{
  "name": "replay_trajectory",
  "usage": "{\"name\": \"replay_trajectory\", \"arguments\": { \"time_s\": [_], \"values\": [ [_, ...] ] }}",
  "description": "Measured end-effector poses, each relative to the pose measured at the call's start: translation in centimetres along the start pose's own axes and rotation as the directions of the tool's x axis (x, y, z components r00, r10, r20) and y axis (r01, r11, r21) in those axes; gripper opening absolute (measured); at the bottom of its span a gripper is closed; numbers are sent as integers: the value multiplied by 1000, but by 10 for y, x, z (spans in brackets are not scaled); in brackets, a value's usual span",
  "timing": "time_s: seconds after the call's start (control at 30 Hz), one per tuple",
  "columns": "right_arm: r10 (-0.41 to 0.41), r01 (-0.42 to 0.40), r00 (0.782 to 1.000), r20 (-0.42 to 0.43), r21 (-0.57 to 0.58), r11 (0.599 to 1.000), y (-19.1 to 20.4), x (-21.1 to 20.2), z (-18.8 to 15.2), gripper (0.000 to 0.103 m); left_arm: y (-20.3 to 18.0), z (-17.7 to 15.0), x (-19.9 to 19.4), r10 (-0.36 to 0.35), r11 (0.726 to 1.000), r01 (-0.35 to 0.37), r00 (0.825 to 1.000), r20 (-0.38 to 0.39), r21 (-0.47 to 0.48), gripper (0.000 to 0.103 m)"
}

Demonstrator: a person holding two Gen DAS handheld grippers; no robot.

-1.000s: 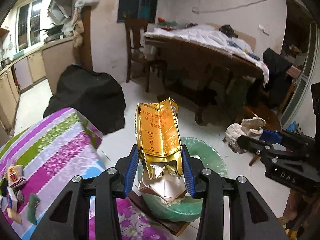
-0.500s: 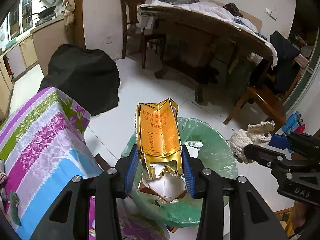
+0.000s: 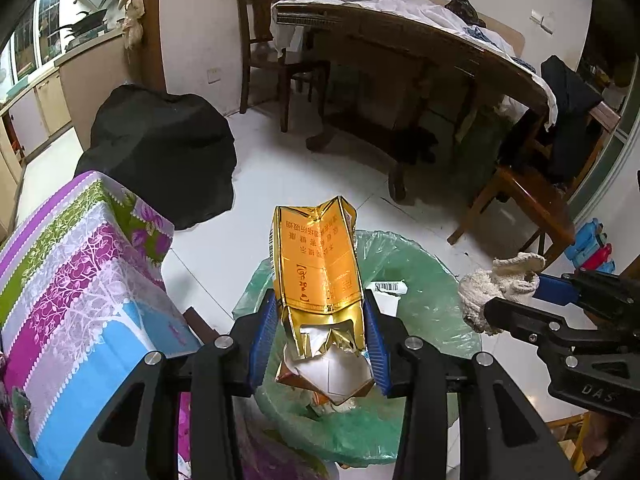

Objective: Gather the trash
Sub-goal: 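Carry the gold box and knitted cup over the green bin and open both grippers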

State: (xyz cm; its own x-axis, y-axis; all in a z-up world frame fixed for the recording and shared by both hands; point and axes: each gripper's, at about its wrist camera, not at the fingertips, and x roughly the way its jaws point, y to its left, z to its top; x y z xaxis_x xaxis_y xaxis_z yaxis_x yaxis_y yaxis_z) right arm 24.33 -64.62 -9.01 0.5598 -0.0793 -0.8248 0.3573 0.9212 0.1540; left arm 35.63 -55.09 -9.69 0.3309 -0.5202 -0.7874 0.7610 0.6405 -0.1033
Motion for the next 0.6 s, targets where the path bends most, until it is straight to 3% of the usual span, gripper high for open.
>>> {"name": "replay_trajectory", "arguments": {
  "time_s": [0.6],
  "values": [
    [3,-3,1000,7,7,1000,-2,3,4,42,0,-2,-2,7,1000,-7,1000,-8,16,42]
  ]
}}
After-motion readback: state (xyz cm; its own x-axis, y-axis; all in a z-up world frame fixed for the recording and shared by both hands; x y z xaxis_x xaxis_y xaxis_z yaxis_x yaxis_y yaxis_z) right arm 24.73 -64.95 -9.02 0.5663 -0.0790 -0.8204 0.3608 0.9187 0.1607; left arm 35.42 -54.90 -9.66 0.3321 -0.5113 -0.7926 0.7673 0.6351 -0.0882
